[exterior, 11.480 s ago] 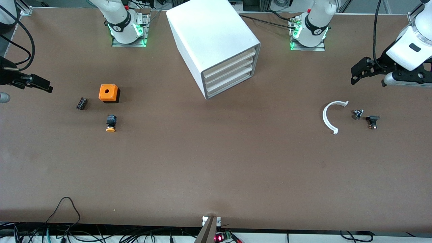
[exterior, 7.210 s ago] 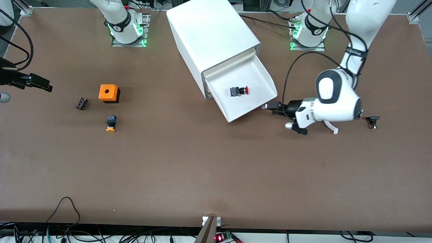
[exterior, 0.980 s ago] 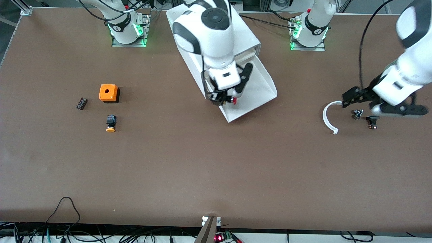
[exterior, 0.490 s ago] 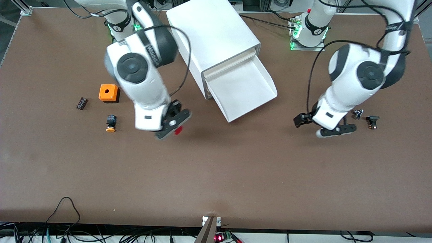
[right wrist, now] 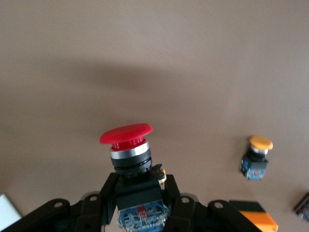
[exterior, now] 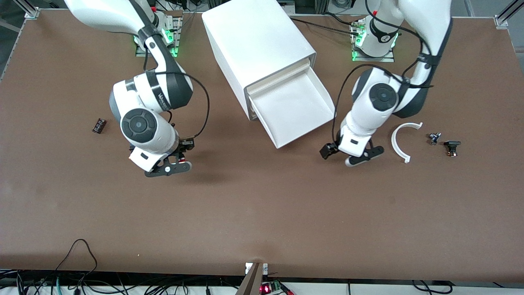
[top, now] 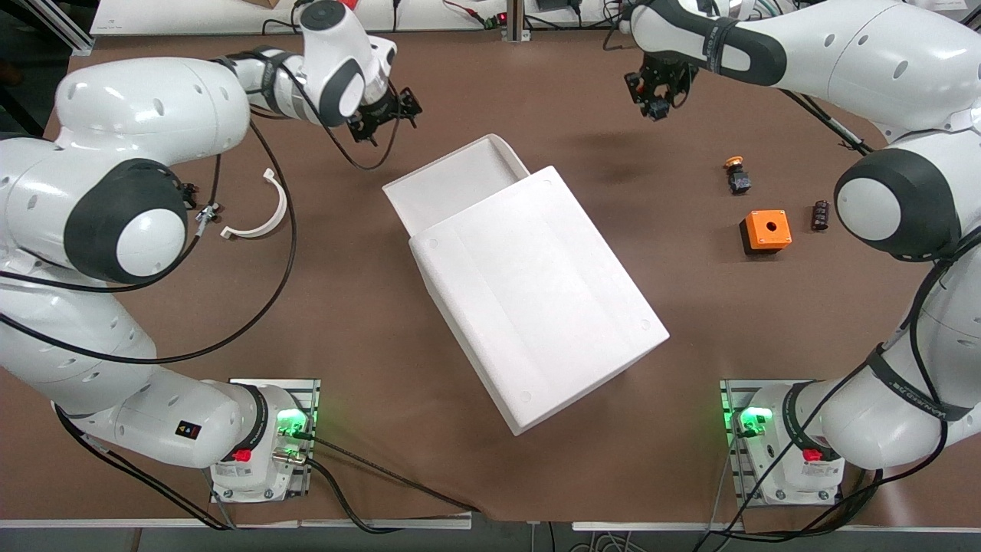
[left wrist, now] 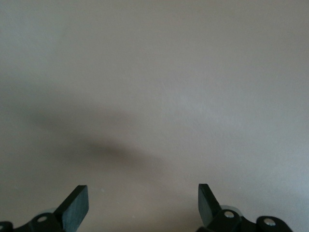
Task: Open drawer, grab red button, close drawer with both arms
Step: 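Push the drawer shut with the left gripper while the right gripper carries the button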
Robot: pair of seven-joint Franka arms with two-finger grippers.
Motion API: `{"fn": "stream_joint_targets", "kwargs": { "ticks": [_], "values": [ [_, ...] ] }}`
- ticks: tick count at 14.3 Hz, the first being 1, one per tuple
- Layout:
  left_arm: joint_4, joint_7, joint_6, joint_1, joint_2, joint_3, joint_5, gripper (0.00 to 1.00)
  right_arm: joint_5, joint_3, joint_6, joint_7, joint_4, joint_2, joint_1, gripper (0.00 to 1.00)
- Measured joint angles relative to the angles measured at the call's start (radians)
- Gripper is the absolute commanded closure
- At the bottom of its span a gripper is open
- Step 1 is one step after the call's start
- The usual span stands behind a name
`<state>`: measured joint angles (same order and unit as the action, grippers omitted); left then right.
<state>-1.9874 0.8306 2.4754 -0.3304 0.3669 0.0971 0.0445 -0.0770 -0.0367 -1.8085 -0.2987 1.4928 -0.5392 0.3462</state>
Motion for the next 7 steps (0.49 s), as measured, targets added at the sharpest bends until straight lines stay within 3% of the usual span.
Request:
{"fn": "stream_joint_targets", "kwargs": {
  "ticks": [7],
  "values": [
    [-0.087, 0.071, 0.000, -0.016, -0.056, 0.115, 0.000, 0.00, 0.000, 0.003, -0.328, -0.019, 0.335, 0.057, -0.118, 0.73]
  ]
}}
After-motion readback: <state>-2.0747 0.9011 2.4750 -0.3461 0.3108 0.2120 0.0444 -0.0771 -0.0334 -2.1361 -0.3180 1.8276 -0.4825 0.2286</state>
